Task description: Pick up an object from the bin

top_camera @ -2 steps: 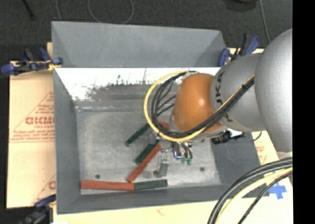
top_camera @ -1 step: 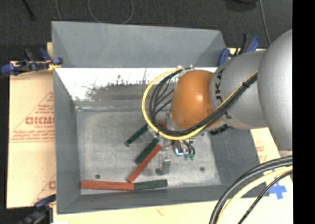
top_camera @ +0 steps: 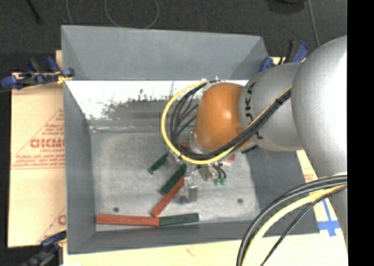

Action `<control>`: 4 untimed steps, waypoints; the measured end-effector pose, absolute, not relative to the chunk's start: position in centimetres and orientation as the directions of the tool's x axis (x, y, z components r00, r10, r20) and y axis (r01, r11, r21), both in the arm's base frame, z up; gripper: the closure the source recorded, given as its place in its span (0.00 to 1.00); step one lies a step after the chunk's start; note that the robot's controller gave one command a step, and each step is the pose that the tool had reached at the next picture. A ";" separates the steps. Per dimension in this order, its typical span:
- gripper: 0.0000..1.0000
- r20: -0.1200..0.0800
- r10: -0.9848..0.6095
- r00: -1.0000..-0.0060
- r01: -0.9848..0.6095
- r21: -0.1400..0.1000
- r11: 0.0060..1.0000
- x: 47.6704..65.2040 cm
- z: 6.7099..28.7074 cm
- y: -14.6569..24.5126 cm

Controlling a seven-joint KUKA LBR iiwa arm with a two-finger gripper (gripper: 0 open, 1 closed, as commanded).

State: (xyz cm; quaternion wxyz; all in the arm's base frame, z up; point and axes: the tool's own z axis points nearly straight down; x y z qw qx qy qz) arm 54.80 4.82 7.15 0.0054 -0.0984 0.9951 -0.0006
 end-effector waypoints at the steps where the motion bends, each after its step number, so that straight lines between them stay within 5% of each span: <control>1: 0.00 -0.008 -0.197 -0.980 -0.197 -0.002 0.980 55.0 7.3 4.8; 2: 1.00 -0.010 -0.198 -0.980 -0.198 -0.002 0.980 55.1 7.4 4.7; 3: 1.00 -0.009 -0.199 -0.980 -0.199 -0.002 0.980 55.3 15.0 4.7; 4: 1.00 -0.006 -0.199 -0.980 -0.199 -0.002 0.980 55.5 16.9 4.6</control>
Offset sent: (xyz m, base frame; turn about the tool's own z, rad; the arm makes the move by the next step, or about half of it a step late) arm 0.0000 0.0000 0.0000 0.0000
